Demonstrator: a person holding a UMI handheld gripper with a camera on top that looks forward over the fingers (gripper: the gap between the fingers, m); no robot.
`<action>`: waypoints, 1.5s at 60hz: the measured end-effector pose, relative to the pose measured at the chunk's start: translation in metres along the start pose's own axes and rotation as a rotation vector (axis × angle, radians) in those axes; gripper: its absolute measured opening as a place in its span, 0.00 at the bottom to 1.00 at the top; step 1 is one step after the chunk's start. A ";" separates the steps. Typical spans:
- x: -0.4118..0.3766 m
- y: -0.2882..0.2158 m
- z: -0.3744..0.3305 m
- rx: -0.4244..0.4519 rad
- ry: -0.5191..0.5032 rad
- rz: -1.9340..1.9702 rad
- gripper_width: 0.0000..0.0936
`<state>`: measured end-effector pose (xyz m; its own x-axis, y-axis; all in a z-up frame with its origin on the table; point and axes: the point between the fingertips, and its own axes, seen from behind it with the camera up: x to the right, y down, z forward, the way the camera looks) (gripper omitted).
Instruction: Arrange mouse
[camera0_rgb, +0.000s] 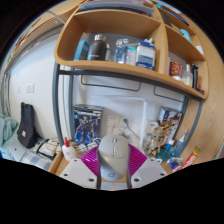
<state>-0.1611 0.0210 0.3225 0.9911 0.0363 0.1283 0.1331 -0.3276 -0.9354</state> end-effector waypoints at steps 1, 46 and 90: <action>0.008 0.000 -0.002 0.002 0.008 -0.007 0.37; 0.038 0.333 0.079 -0.478 -0.082 -0.031 0.39; 0.044 0.171 -0.011 -0.380 -0.054 0.062 0.80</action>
<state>-0.0947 -0.0437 0.1720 0.9975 0.0516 0.0486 0.0705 -0.6566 -0.7510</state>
